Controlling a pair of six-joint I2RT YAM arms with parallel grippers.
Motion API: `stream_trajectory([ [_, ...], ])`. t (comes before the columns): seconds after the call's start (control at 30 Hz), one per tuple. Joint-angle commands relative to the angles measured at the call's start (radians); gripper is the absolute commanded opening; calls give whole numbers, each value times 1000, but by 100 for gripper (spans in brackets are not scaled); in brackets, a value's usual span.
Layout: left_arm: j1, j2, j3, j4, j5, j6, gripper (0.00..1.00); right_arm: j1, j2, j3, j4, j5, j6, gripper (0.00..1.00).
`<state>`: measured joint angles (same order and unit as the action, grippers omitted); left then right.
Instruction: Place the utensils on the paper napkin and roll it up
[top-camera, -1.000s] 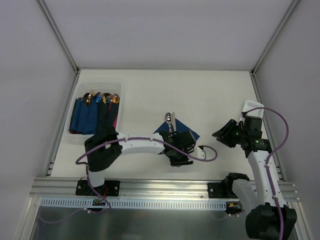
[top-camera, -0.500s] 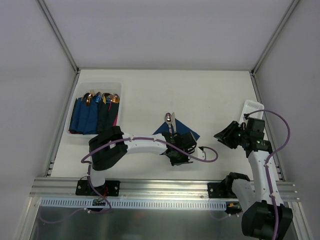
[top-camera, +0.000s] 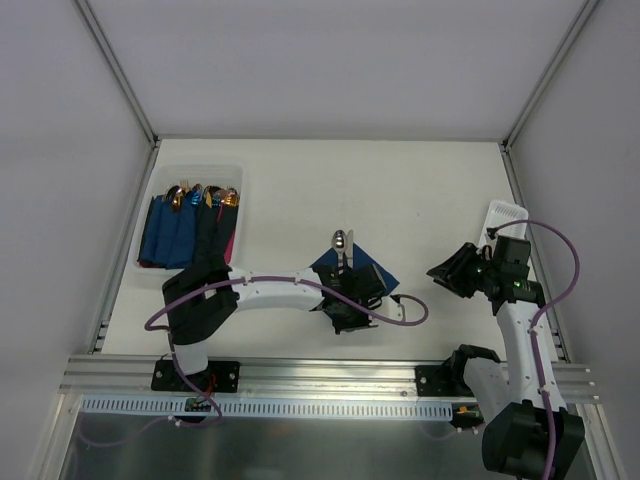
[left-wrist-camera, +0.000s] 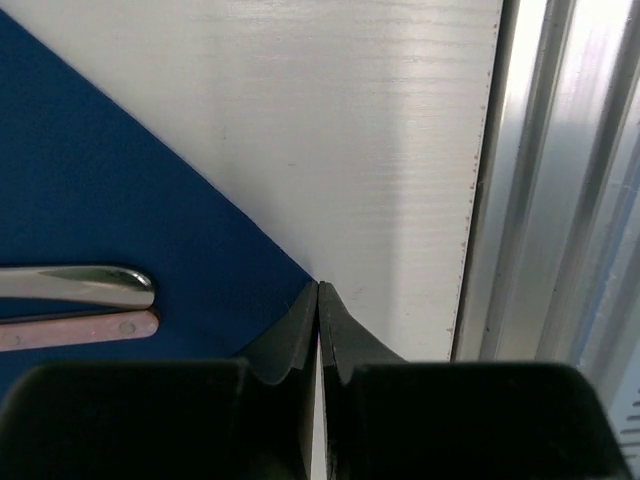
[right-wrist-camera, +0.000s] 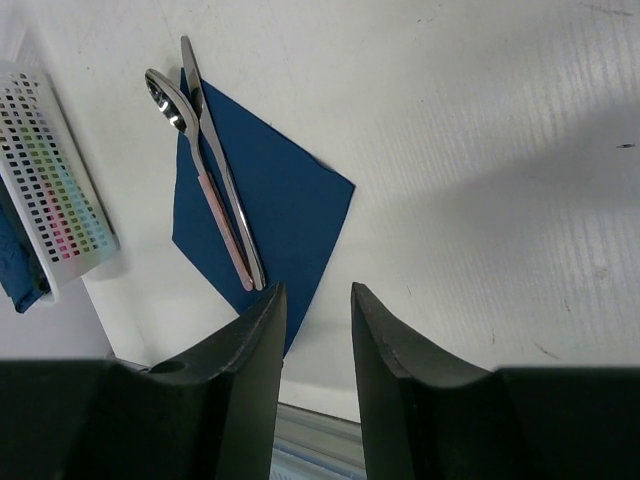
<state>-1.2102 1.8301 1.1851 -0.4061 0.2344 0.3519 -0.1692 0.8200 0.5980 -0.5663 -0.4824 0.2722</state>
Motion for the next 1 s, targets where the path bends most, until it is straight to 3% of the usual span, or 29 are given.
stream_trajectory([
  [0.0, 6, -89, 22, -51, 54, -10, 0, -9, 5, 16, -3, -39, -30, 35],
  [0.2, 44, -74, 70, -76, 83, 12, 0, -9, 36, 17, -3, -50, -48, 34],
  [0.57, 221, 49, 212, -97, 151, 71, 0, -7, 51, -18, 17, -102, -54, 32],
  [0.97, 302, 155, 266, -96, 155, 122, 0, 52, -5, -96, 69, -168, 8, 26],
])
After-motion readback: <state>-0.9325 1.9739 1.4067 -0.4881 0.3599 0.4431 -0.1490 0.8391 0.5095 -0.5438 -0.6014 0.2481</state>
